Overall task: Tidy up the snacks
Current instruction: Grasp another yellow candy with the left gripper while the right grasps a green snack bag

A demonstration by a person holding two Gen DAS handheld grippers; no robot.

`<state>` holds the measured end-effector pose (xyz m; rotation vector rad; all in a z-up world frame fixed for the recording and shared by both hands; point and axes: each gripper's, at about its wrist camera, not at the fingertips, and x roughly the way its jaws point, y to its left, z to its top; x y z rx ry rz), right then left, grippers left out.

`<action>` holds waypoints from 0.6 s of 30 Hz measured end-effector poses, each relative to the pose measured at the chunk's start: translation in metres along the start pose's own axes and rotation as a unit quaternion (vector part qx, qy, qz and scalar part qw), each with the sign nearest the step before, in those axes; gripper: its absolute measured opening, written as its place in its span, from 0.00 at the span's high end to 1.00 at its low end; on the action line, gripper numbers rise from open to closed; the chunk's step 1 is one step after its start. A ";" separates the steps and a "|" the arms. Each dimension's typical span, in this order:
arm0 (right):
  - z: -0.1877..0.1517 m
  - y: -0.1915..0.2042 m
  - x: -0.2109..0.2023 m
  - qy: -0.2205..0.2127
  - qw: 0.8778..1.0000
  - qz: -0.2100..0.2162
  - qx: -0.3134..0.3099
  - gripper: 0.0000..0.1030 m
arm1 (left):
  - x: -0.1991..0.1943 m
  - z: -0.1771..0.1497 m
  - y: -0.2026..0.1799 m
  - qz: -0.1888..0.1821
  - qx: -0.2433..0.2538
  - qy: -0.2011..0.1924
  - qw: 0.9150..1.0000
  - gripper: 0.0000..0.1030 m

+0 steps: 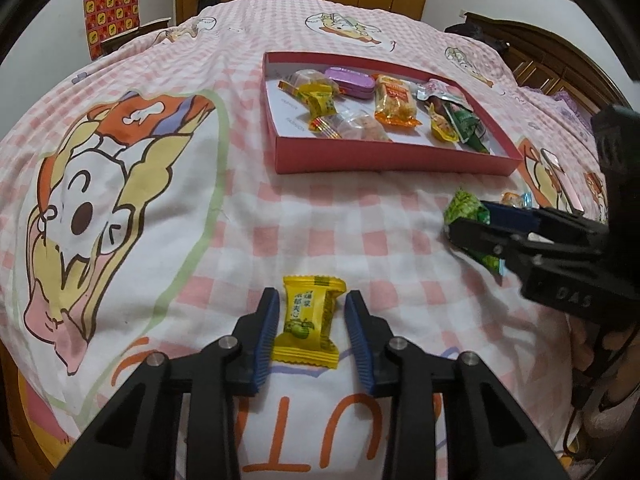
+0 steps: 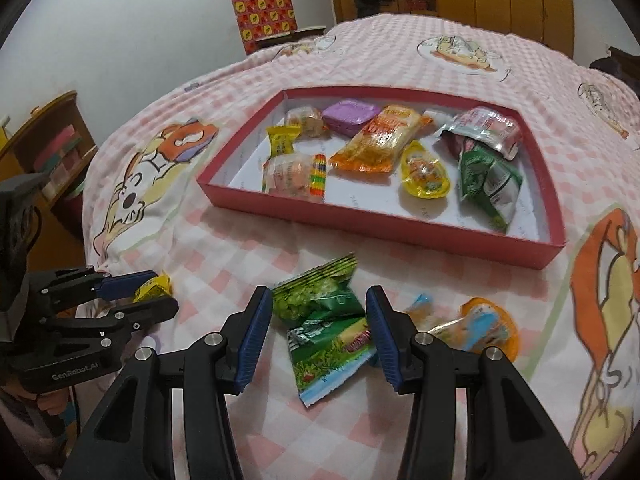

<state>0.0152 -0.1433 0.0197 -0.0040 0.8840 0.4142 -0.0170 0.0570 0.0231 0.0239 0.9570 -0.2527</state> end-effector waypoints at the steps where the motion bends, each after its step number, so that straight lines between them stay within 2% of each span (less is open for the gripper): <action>1: -0.001 0.000 0.003 0.000 1.000 -0.005 -0.001 0.51 | 0.000 0.000 0.000 0.000 0.000 0.000 1.000 0.65; 7: -0.004 0.004 0.007 0.001 1.000 -0.017 -0.012 0.51 | 0.001 0.000 0.001 -0.003 -0.005 0.000 1.000 0.65; 9: -0.007 0.002 0.013 0.013 1.000 -0.016 -0.007 0.51 | 0.001 0.000 0.001 -0.003 -0.004 -0.001 1.000 0.69; 13: -0.009 0.002 0.011 0.006 1.000 -0.017 -0.008 0.52 | 0.000 0.000 0.002 -0.006 -0.007 -0.002 1.000 0.73; 18: -0.010 -0.004 0.006 -0.002 1.000 -0.006 0.014 0.60 | -0.003 0.001 0.002 -0.009 -0.009 -0.005 1.000 0.76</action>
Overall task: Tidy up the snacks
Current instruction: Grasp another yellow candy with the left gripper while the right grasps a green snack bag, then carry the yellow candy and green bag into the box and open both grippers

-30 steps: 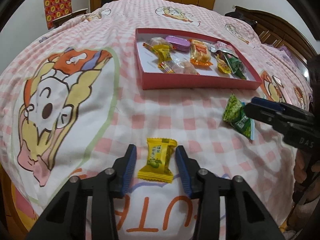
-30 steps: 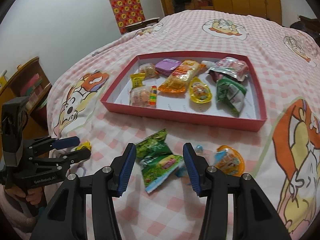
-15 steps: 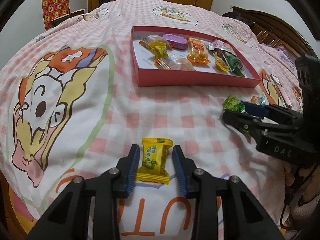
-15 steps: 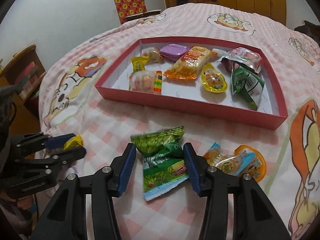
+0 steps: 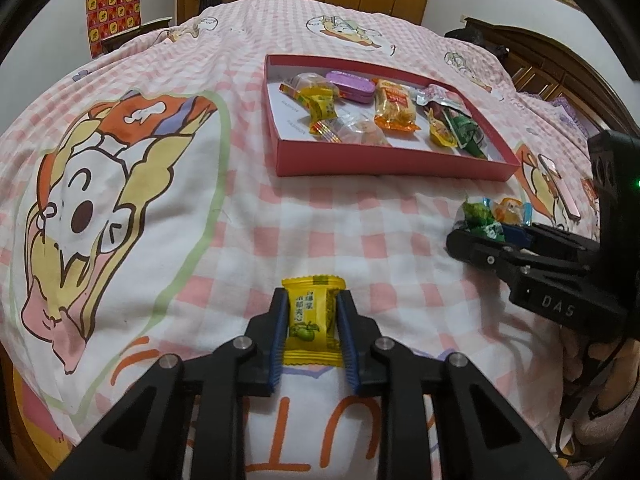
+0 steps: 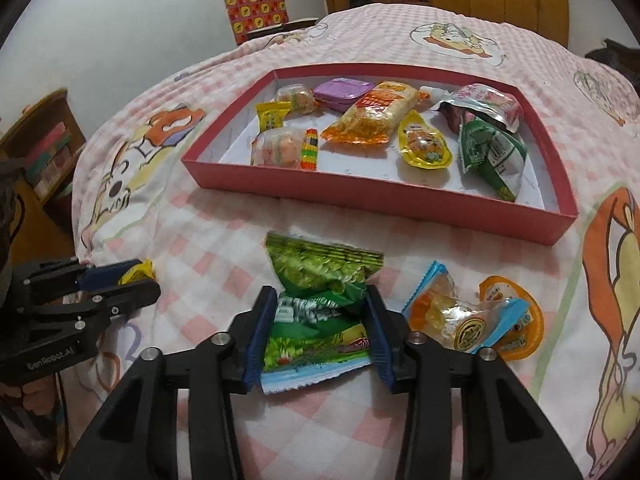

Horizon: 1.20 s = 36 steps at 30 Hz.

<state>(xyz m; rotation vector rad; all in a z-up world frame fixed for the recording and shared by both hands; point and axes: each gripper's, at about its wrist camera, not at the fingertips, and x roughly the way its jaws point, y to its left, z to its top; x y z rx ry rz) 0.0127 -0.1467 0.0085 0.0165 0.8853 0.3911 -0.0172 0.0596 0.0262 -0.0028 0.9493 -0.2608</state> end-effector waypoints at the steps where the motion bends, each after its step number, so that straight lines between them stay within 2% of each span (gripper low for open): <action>1: 0.000 -0.001 -0.001 -0.002 1.000 0.003 0.002 0.62 | -0.001 0.000 0.000 -0.002 -0.001 -0.001 1.000 0.76; 16: 0.006 0.010 -0.021 -0.014 0.999 0.037 -0.005 0.63 | -0.015 0.023 -0.006 -0.008 -0.004 -0.024 1.000 0.76; 27: 0.027 -0.006 -0.034 -0.022 0.999 0.031 0.003 0.63 | -0.015 0.061 -0.022 -0.017 0.008 -0.051 0.999 0.76; 36: 0.058 -0.019 -0.037 -0.035 0.999 0.014 0.003 0.63 | -0.002 0.098 -0.033 -0.021 0.008 -0.061 0.998 0.76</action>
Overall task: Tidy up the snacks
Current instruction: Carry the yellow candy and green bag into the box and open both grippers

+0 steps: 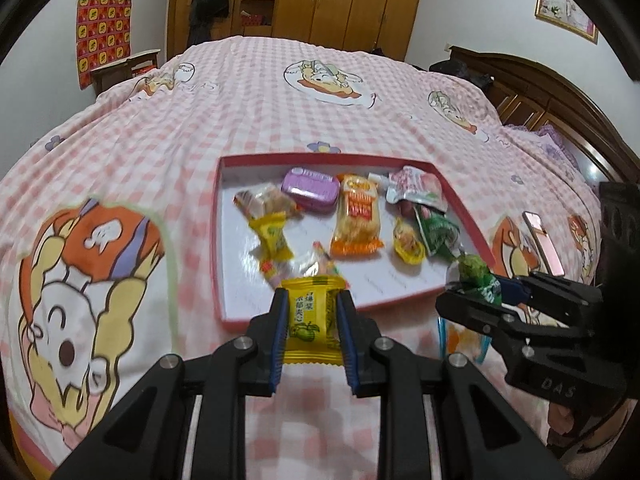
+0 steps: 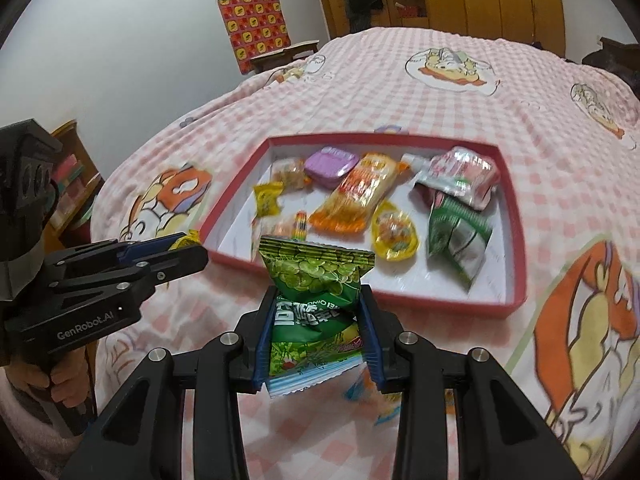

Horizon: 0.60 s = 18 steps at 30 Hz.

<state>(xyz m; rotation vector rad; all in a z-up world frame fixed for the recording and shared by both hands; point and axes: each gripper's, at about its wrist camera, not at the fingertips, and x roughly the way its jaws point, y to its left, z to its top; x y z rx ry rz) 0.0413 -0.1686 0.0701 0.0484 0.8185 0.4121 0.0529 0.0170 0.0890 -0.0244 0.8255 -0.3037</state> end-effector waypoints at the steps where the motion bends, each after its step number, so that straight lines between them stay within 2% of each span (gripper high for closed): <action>1: 0.003 -0.001 0.000 -0.001 1.000 -0.001 -0.001 0.63 | 0.002 0.003 0.000 0.001 -0.001 -0.001 1.000 0.76; 7: 0.014 -0.008 0.007 -0.004 1.000 -0.011 -0.004 0.63 | 0.024 0.021 0.005 0.008 -0.011 0.001 1.000 0.76; 18: 0.035 -0.029 0.025 -0.007 1.000 -0.027 0.014 0.63 | 0.063 0.050 -0.002 0.009 0.000 -0.010 1.000 0.76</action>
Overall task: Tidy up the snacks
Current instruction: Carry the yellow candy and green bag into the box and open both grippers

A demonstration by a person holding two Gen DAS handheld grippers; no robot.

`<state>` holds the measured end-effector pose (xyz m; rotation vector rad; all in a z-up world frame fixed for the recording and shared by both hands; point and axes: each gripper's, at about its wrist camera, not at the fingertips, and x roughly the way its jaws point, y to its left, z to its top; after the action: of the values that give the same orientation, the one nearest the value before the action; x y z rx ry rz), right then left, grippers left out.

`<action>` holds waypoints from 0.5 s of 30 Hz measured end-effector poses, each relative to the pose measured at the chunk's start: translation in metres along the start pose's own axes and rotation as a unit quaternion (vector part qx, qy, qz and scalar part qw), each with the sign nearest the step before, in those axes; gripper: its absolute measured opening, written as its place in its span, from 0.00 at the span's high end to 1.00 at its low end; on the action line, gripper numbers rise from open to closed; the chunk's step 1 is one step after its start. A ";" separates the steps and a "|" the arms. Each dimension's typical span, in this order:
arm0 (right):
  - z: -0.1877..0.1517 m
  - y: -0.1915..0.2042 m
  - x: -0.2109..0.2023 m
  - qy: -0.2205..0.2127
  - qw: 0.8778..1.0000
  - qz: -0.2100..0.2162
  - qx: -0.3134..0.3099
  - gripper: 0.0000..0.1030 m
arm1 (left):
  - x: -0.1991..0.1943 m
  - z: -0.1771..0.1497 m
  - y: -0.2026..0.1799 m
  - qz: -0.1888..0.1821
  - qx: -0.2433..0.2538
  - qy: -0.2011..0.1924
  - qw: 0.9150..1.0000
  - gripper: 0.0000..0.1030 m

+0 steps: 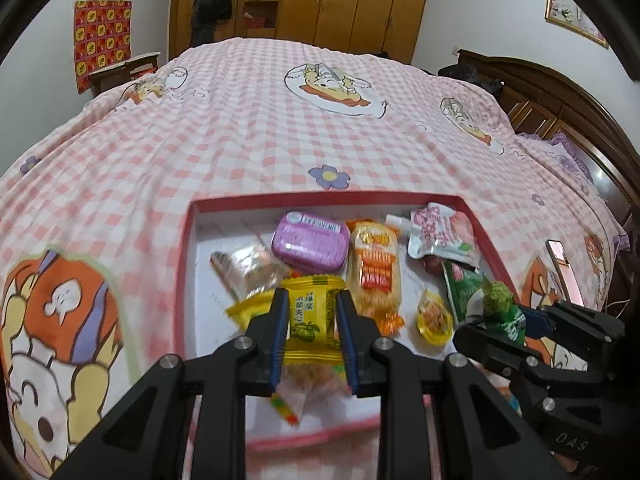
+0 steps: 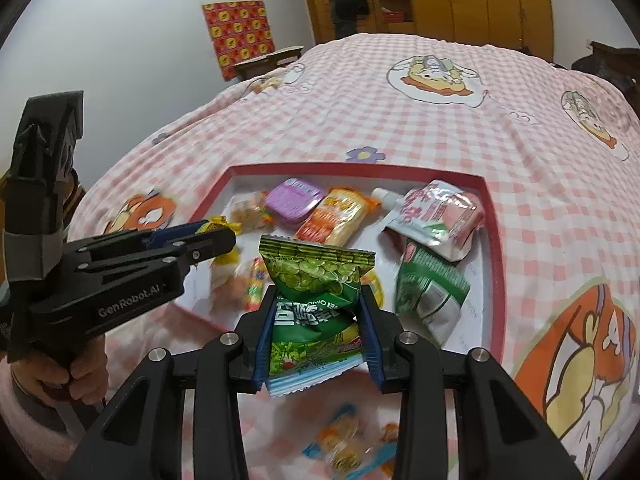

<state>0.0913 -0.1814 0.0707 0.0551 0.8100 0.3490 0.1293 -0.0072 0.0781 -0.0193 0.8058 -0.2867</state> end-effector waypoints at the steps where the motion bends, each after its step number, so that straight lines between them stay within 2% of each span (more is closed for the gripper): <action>1: 0.003 -0.003 0.002 0.000 1.000 -0.001 0.001 0.63 | 0.002 0.001 -0.001 0.002 0.003 -0.003 1.000 0.76; 6: 0.012 -0.008 0.010 -0.002 1.000 -0.005 -0.001 0.63 | 0.015 0.007 -0.004 0.018 0.019 -0.012 1.000 0.76; 15: 0.024 -0.010 0.030 -0.010 1.000 -0.022 -0.013 0.63 | 0.037 0.007 0.005 0.032 0.004 0.001 0.999 0.76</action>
<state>0.1299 -0.1793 0.0645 0.0160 0.7845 0.3173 0.1599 -0.0128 0.0563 0.0140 0.8052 -0.2295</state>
